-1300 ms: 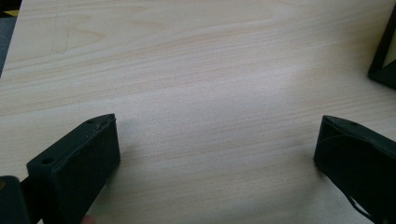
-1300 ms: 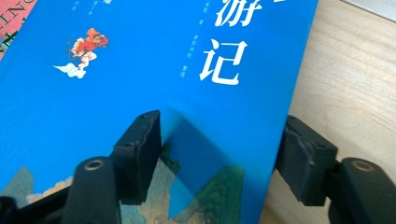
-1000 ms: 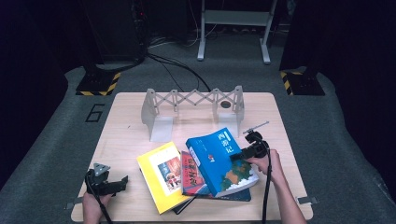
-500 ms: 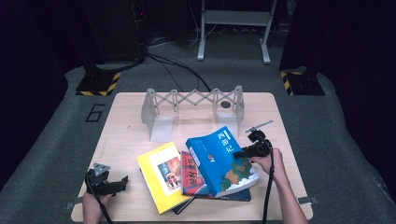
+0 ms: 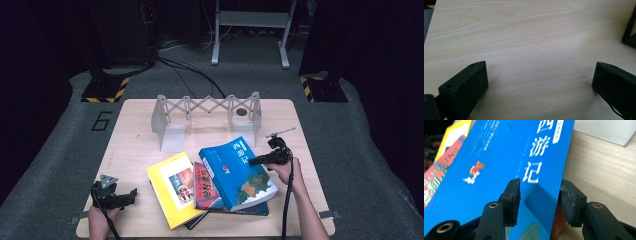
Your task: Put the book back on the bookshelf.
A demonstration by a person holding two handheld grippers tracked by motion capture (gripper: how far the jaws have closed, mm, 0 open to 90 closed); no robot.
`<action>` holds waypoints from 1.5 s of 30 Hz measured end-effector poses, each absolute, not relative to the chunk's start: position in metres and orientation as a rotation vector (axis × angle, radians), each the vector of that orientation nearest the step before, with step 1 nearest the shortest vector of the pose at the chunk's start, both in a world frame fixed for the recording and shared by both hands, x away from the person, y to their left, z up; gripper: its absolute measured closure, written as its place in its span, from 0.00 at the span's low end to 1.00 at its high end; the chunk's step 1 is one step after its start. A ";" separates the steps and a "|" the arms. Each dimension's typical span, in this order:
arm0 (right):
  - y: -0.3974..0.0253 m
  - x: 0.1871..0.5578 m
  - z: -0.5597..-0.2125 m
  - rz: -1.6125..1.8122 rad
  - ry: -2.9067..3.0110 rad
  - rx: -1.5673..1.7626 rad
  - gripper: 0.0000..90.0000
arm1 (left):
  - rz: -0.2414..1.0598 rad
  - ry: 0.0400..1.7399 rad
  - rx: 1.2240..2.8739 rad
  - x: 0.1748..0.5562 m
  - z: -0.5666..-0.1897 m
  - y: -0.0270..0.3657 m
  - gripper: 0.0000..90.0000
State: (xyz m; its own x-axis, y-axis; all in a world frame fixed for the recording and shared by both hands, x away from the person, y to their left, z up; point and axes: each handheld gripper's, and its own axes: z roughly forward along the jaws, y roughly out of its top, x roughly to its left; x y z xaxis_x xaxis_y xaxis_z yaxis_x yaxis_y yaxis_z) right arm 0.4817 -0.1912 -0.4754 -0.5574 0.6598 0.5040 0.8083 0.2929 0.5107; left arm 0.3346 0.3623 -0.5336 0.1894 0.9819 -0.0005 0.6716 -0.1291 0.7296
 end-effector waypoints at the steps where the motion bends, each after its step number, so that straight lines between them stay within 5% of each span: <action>1: -0.191 0.482 -0.475 -1.115 -2.361 -1.361 0.59 | 0.669 1.546 1.872 0.335 -0.534 0.362 0.00; 26: -0.187 0.488 -0.477 -1.116 -2.291 -1.410 0.63 | 0.670 1.545 1.872 0.335 -0.534 0.362 0.00; 35: -0.190 0.487 -0.474 -1.170 -2.333 -1.414 0.86 | 0.671 1.545 1.869 0.335 -0.534 0.362 0.00; 45: -0.189 0.478 -0.477 -1.221 -2.278 -1.377 0.87 | 0.670 1.547 1.872 0.335 -0.534 0.362 0.00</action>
State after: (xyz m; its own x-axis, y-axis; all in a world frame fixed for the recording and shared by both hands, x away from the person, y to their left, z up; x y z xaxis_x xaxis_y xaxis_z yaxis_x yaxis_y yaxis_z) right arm 0.4777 -0.1885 -0.4768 -0.5404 0.6351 0.5520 0.8114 0.2195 0.5418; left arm 0.3346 0.3623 -0.5336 0.1885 0.9821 -0.0002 0.6718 -0.1287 0.7294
